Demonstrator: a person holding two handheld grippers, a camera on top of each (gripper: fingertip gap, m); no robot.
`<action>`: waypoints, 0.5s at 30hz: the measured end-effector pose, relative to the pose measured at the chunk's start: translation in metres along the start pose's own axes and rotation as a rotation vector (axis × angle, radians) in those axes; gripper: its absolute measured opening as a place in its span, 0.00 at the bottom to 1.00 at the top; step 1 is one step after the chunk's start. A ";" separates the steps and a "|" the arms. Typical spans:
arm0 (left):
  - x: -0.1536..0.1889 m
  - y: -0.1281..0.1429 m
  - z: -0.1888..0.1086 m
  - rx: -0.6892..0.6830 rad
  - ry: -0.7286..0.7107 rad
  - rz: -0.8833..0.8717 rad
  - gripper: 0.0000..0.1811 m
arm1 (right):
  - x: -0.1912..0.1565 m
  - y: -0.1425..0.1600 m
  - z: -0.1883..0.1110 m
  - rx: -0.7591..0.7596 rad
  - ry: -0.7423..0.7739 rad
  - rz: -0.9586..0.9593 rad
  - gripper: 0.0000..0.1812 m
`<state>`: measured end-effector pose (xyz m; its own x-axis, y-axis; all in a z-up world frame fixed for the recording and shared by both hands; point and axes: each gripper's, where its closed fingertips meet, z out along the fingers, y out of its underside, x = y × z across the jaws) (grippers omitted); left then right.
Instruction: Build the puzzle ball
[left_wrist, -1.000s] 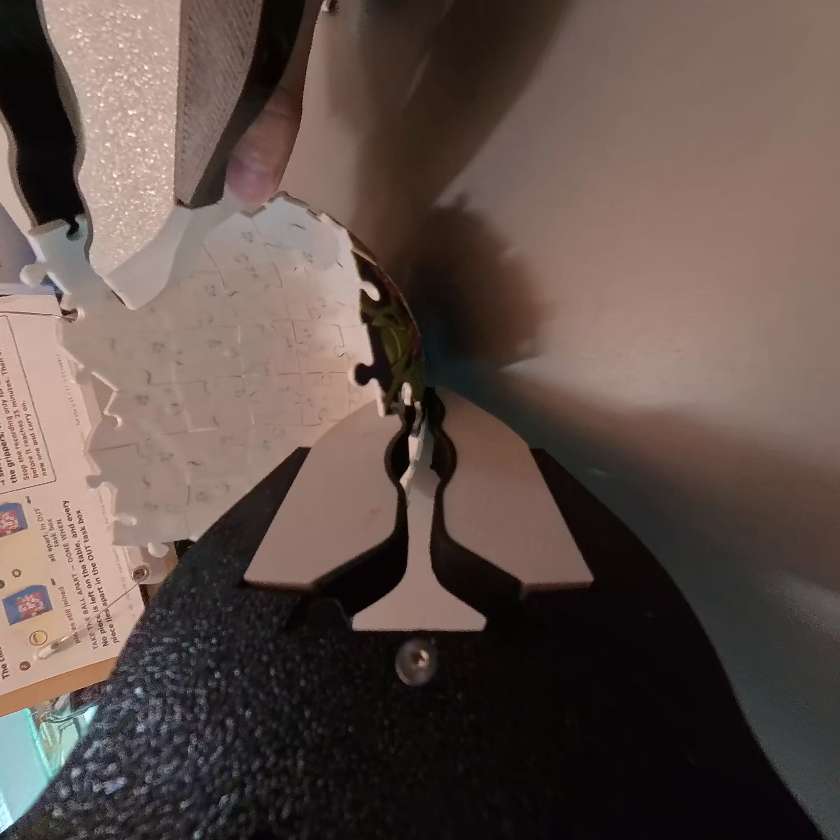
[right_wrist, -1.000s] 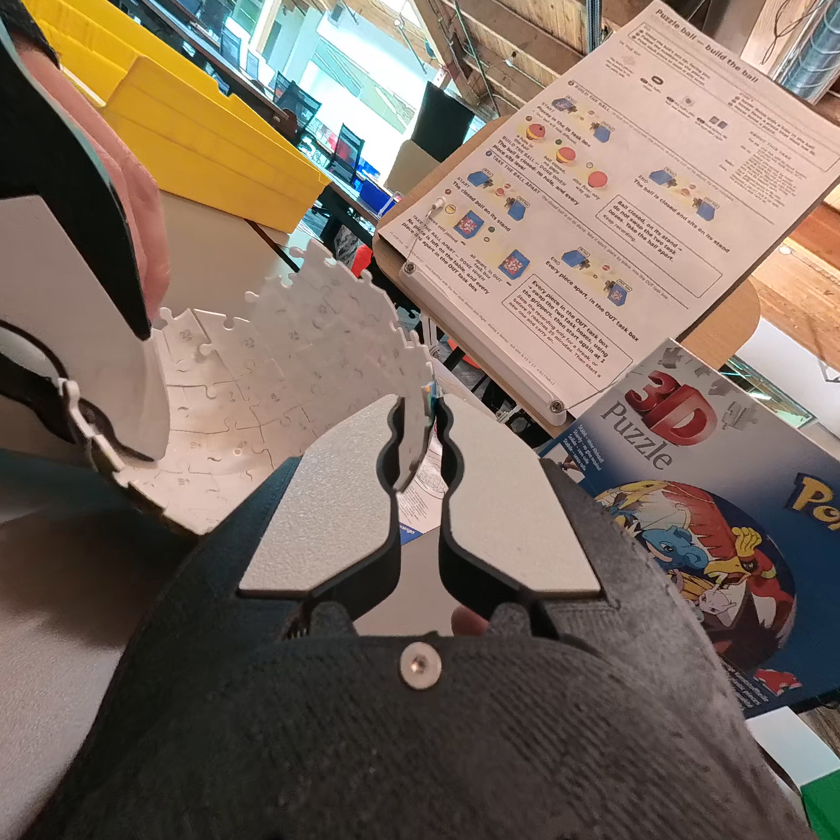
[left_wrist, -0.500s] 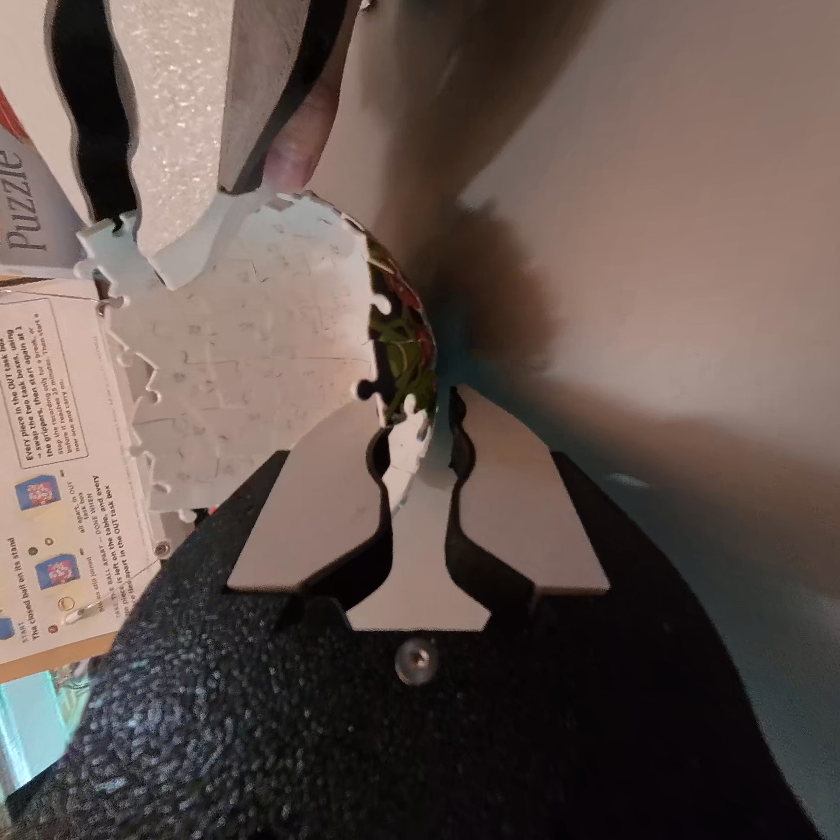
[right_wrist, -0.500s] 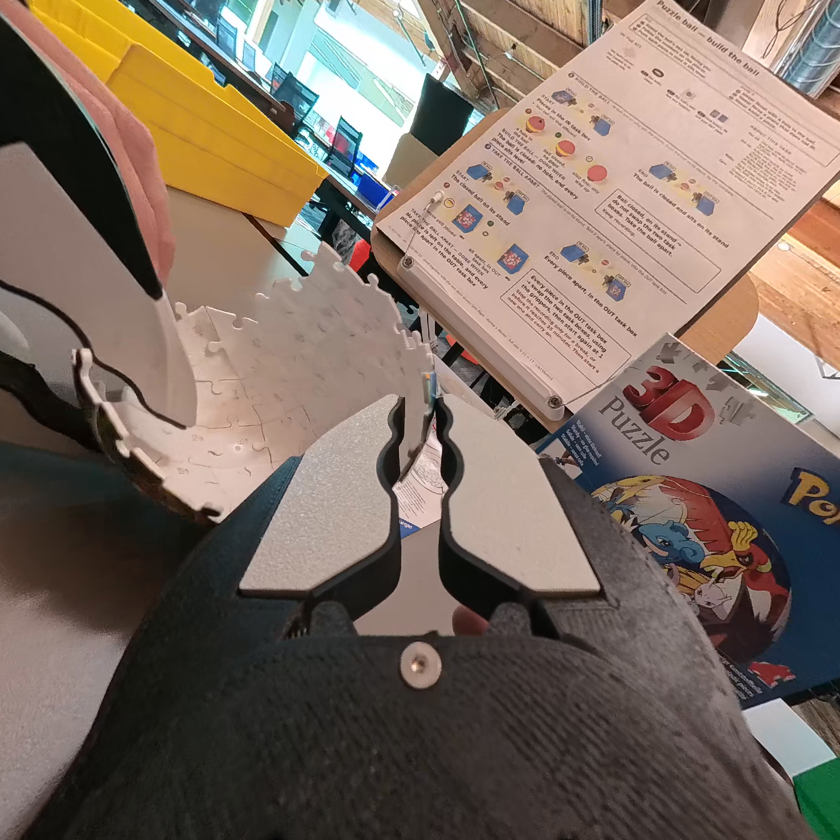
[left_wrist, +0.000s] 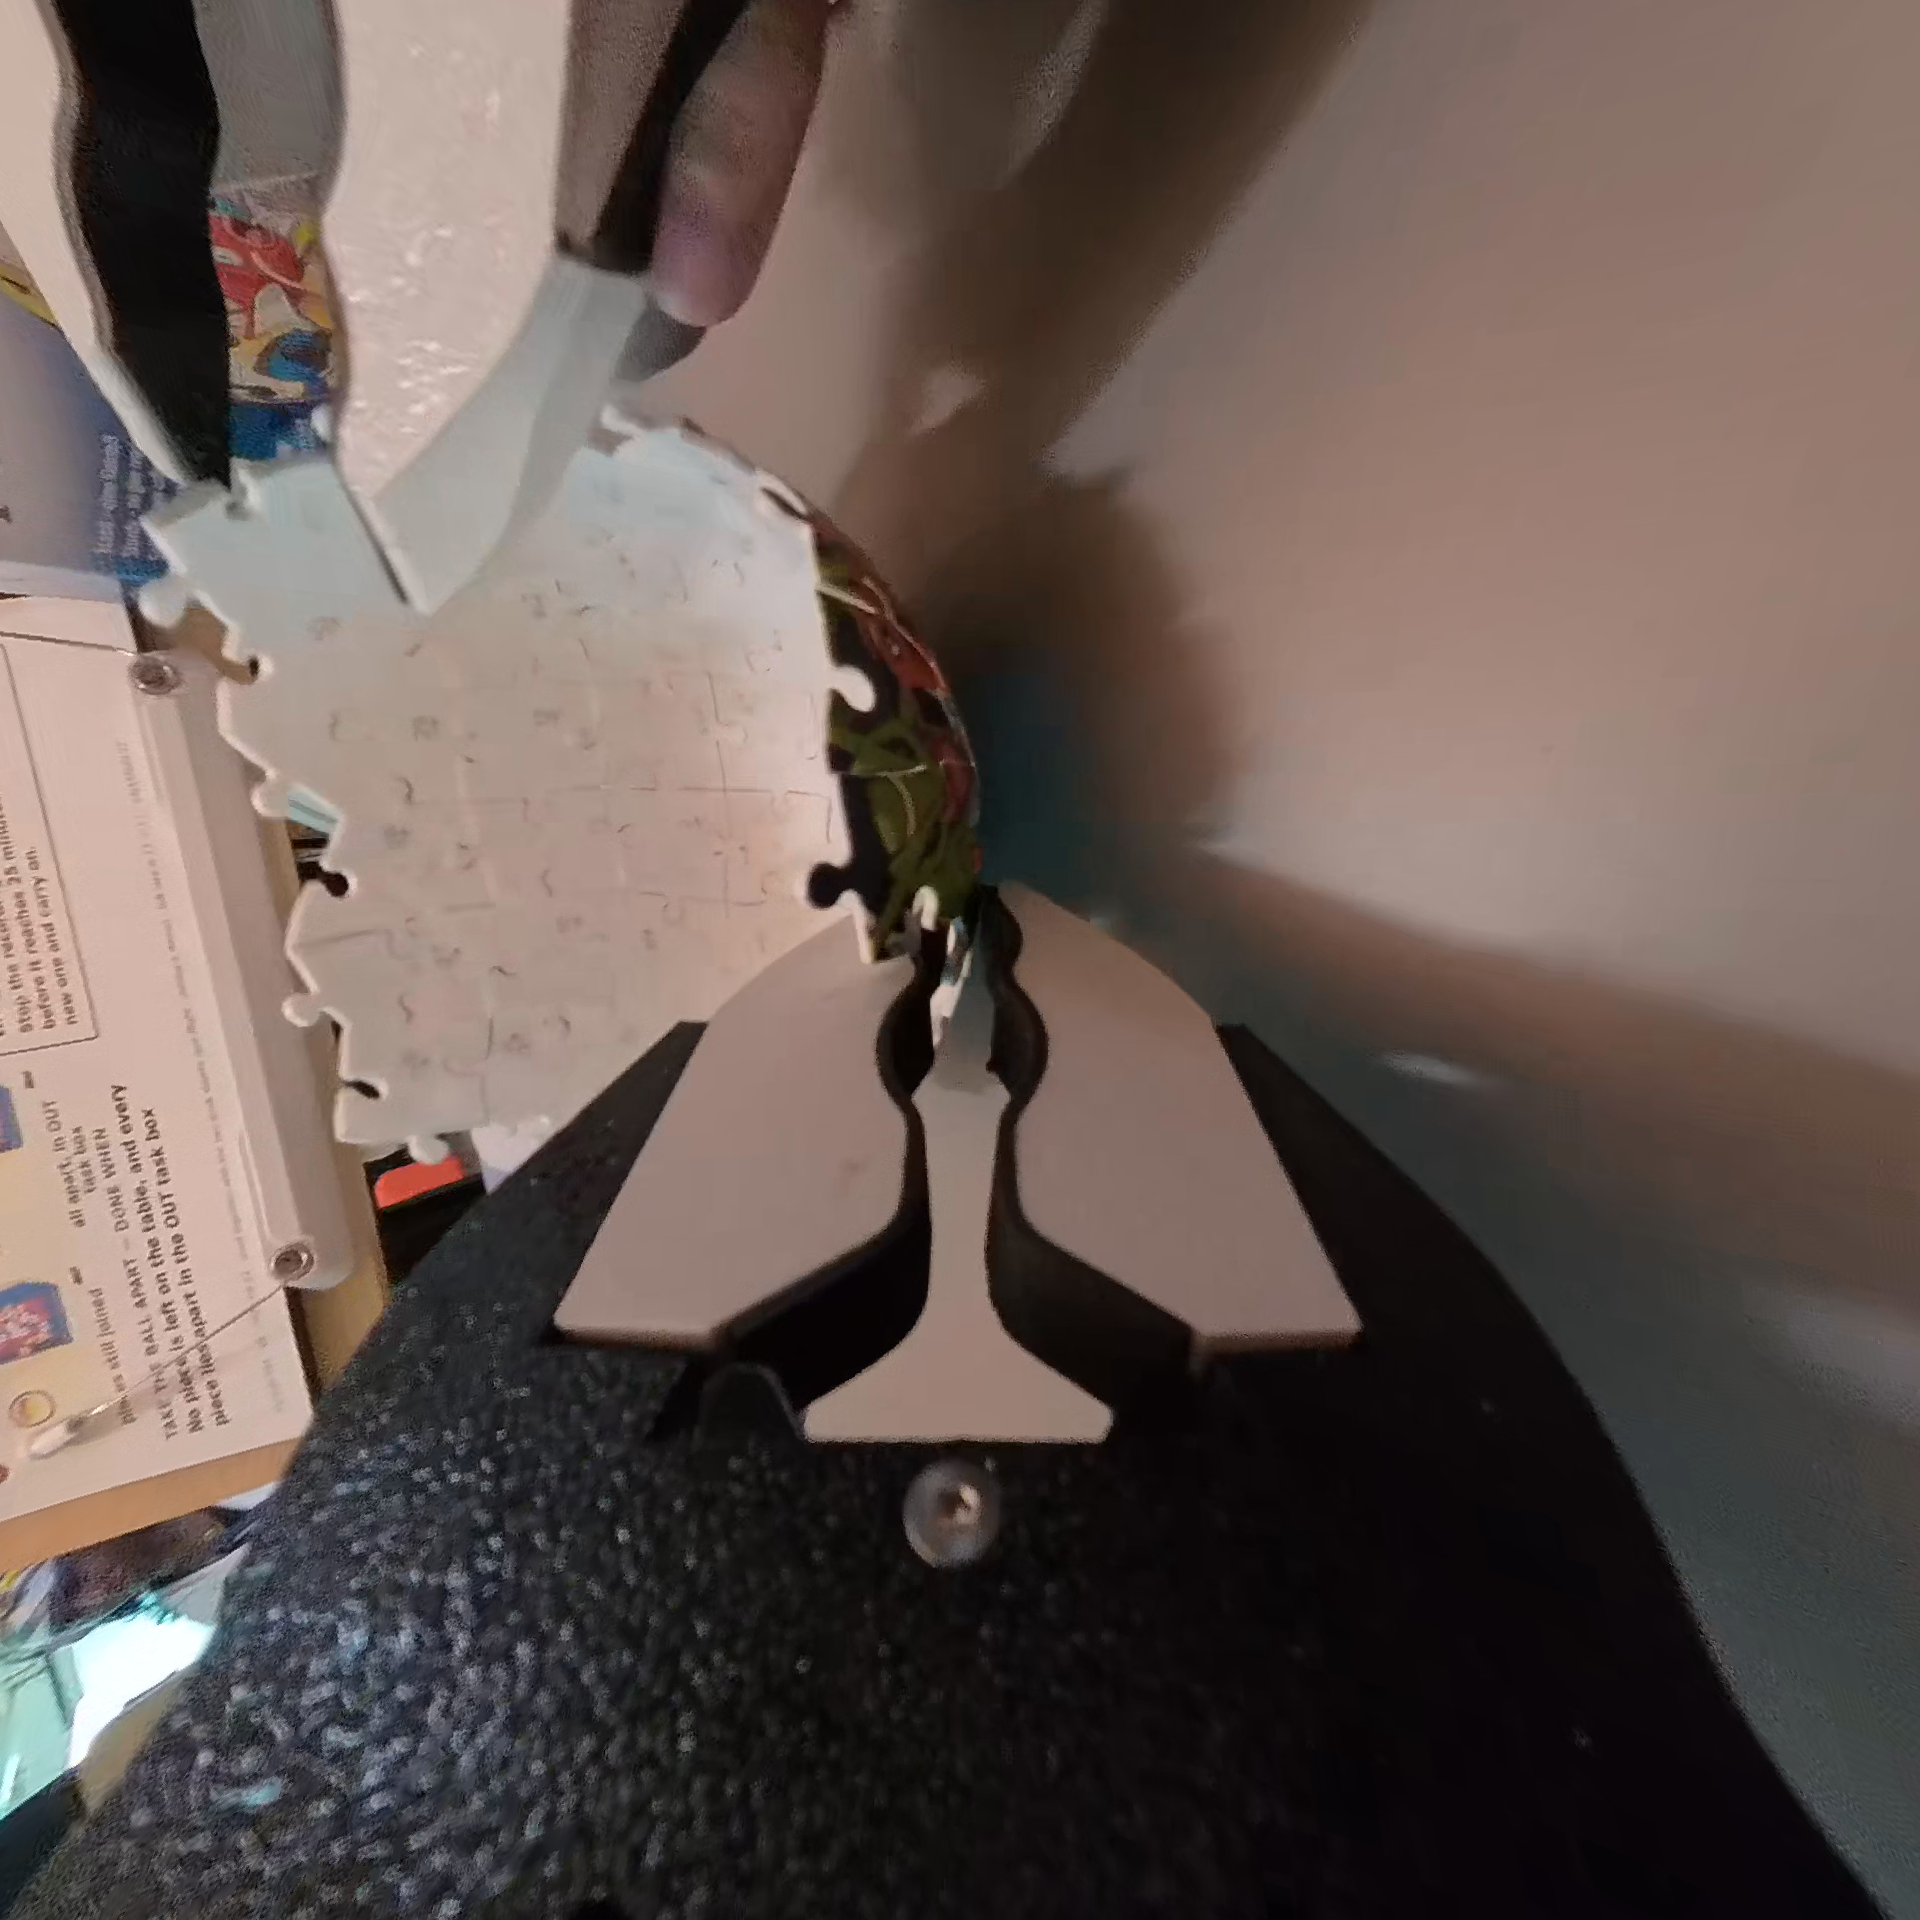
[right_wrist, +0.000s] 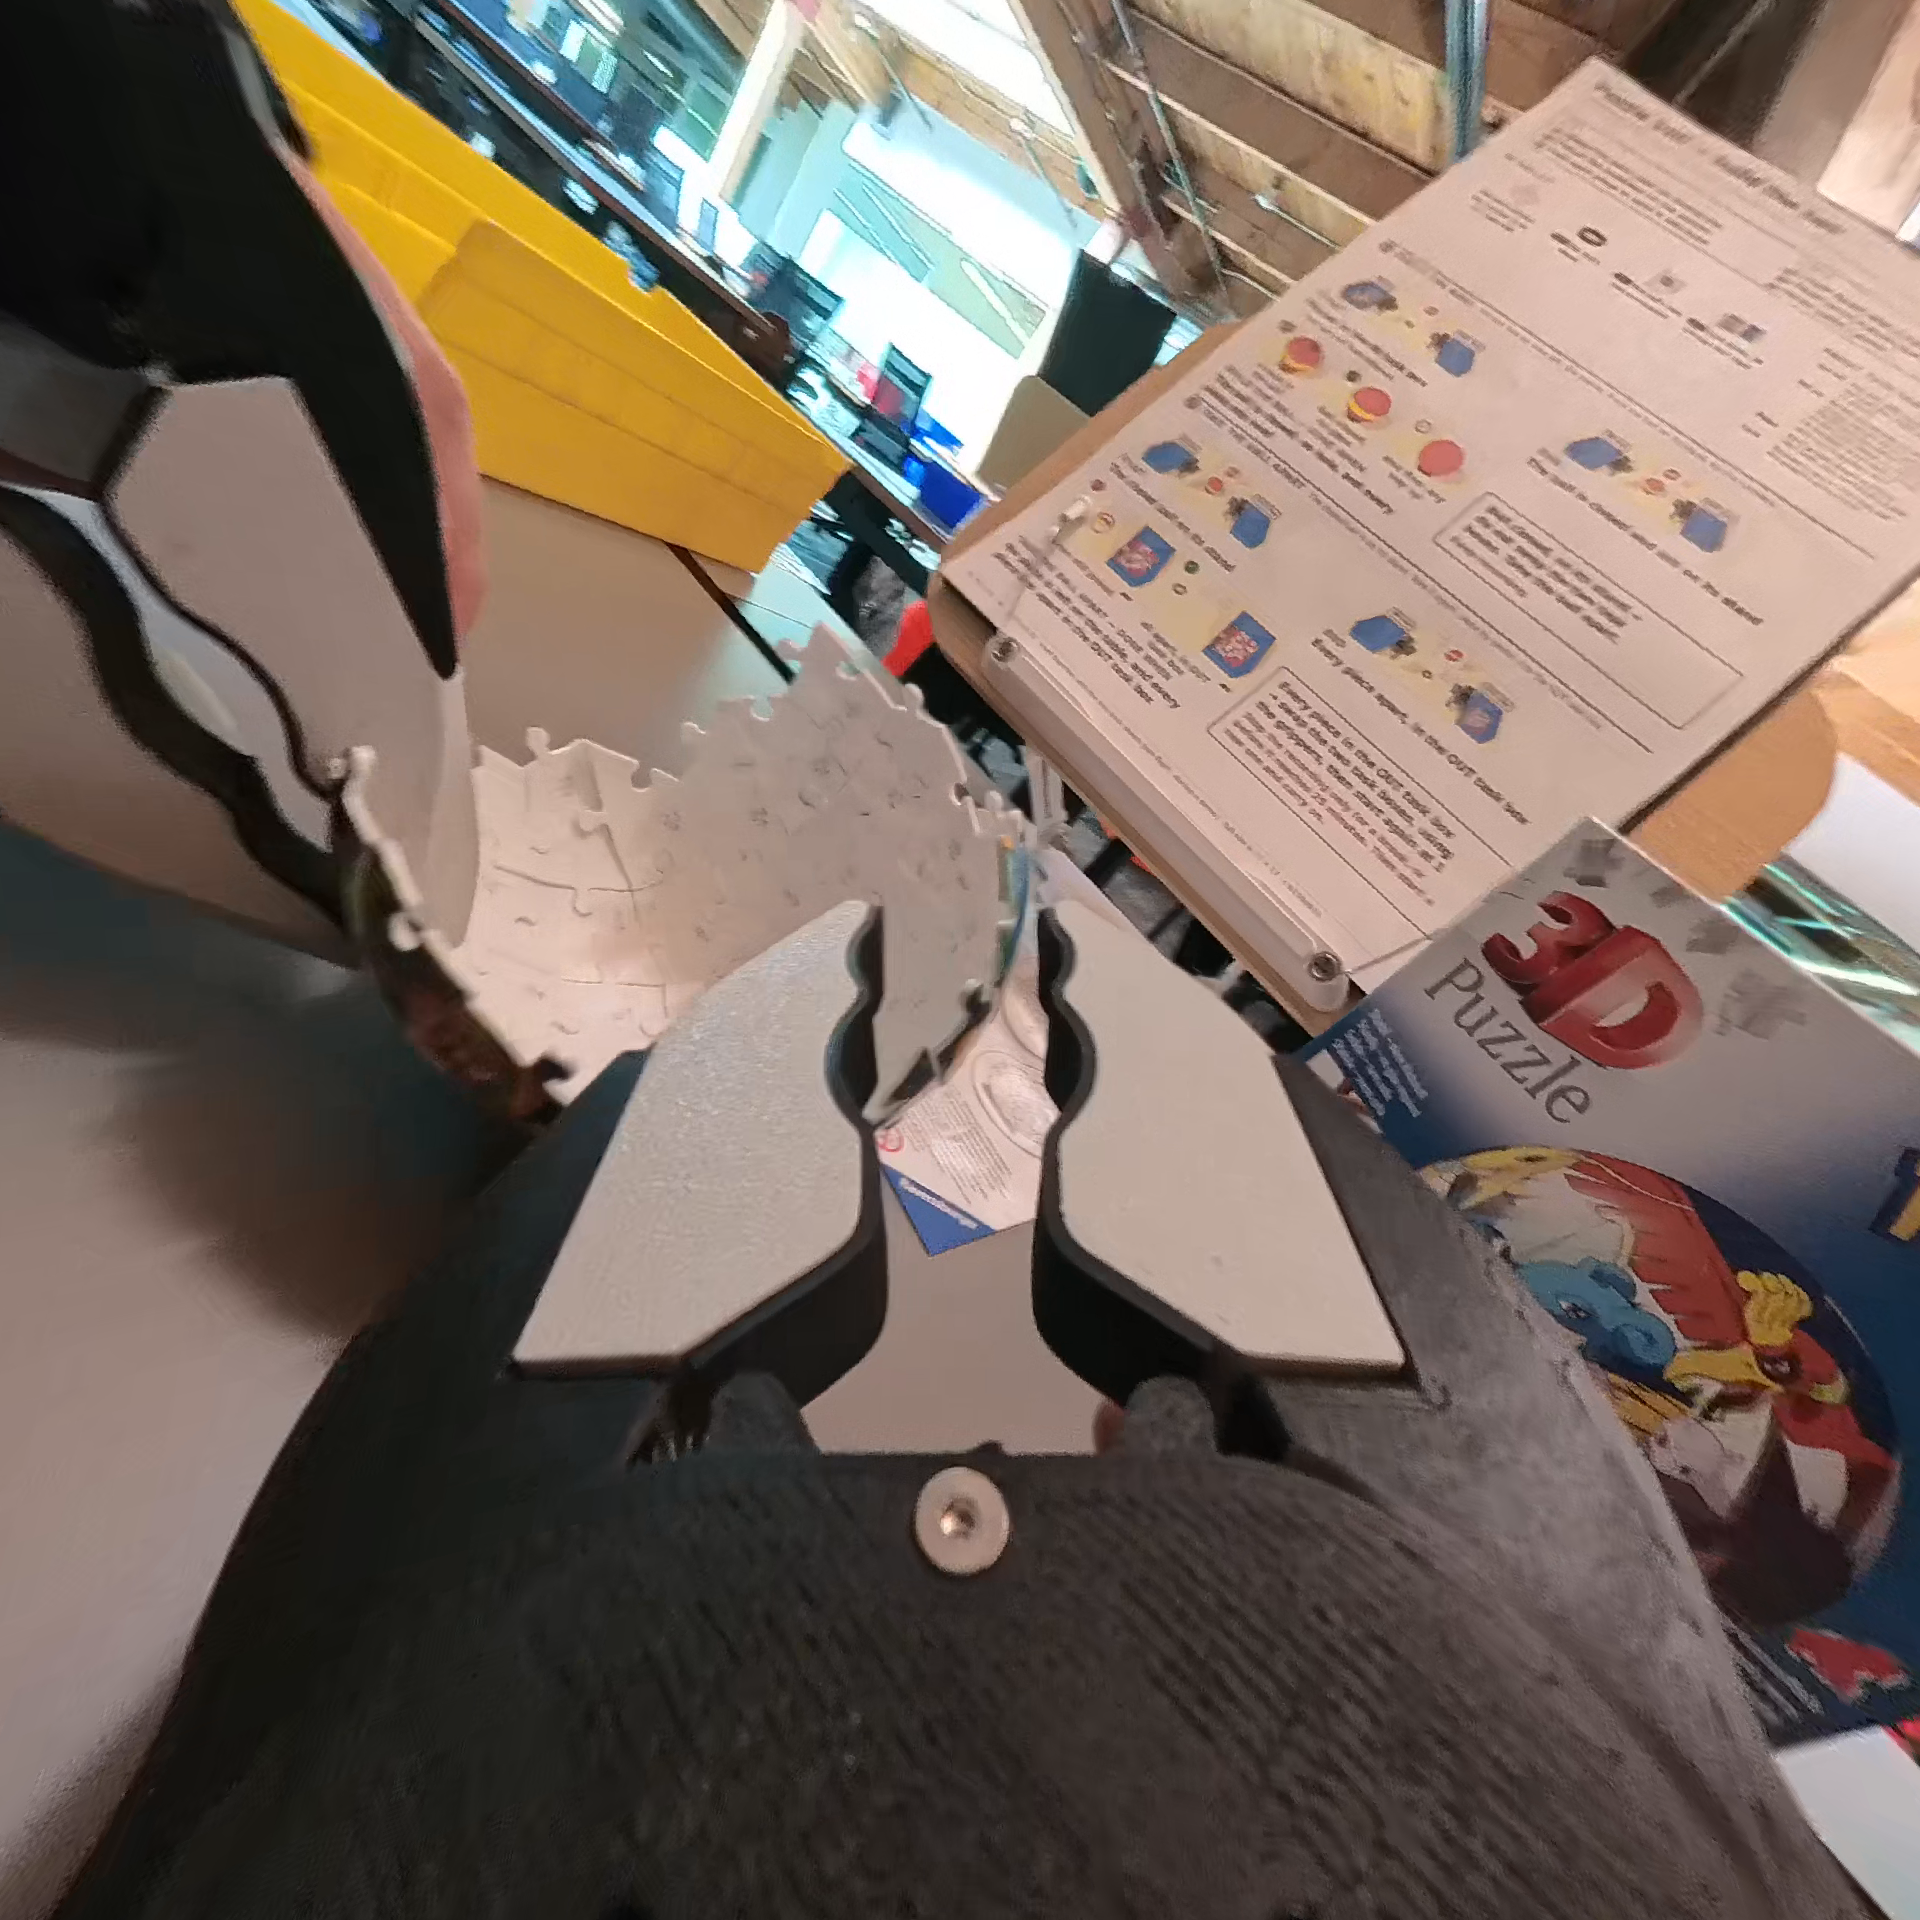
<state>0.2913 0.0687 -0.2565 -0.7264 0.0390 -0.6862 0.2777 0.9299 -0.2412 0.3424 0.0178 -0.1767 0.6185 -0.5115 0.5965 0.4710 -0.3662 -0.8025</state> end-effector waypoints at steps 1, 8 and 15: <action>0.000 -0.002 -0.002 0.011 0.016 -0.009 0.03 | -0.002 -0.001 -0.003 0.006 -0.033 0.009 0.19; -0.003 -0.014 -0.017 0.104 0.238 -0.169 0.03 | 0.013 -0.022 -0.033 0.098 -0.165 0.125 0.27; 0.007 -0.007 -0.035 0.065 0.325 -0.068 0.03 | -0.017 -0.037 -0.042 0.145 -0.352 0.157 0.23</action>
<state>0.2623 0.0754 -0.2362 -0.9043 0.1022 -0.4144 0.2537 0.9095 -0.3294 0.2879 0.0079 -0.1575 0.8552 -0.2462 0.4560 0.4222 -0.1792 -0.8886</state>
